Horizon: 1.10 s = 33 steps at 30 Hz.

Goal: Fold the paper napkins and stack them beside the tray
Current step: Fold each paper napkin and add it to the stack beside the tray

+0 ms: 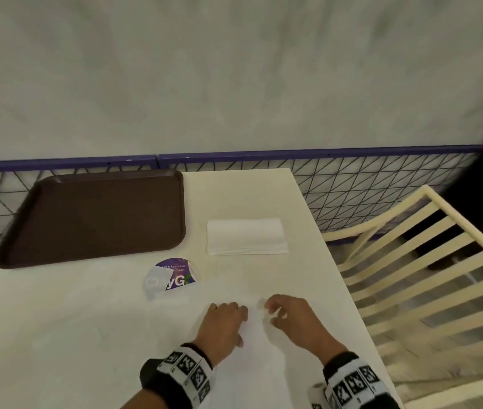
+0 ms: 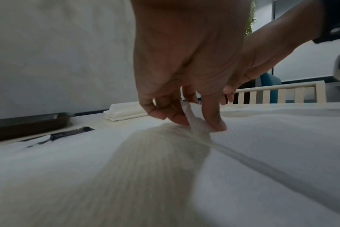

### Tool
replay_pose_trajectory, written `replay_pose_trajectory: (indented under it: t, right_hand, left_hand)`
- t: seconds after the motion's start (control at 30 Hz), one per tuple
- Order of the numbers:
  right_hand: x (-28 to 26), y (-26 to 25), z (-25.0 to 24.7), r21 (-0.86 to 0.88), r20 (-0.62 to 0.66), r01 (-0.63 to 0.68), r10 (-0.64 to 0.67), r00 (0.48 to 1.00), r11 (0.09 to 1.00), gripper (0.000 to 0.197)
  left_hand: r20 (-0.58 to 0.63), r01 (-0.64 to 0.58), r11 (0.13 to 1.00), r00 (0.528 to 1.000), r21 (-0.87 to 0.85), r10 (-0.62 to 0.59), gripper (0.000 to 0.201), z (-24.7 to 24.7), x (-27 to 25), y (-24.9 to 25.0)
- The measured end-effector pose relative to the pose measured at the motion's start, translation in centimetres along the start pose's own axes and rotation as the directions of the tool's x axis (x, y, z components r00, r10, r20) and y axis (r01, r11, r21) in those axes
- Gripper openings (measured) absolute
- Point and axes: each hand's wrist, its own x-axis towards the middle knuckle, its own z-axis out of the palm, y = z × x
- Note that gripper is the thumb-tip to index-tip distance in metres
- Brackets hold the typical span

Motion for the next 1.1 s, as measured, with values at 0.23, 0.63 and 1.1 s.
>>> replay_pose_trajectory:
  t: [0.23, 0.63, 1.1]
  right_hand:
    - [-3.0, -3.9, 1.4, -0.098, 0.074, 0.110, -0.103, 0.992, 0.989, 0.017]
    - [-3.6, -10.1, -3.2, 0.480, -0.279, 0.153, -0.015, 0.960, 0.864, 0.003]
    - [-9.7, -4.3, 7.6, 0.442, -0.046, 0.147, -0.142, 0.989, 0.885, 0.045]
  left_hand:
    - [-0.290, -0.069, 0.792, 0.947, -0.606, -0.139, 0.025, -2.3, -4.3, 0.7]
    - [-0.279, 0.007, 0.545, 0.853, -0.838, -0.440, 0.014, -6.3, -13.6, -6.1]
    - [-0.357, -0.088, 0.907, 0.931, -0.411, -0.072, 0.033, 3.1, -22.1, -10.7]
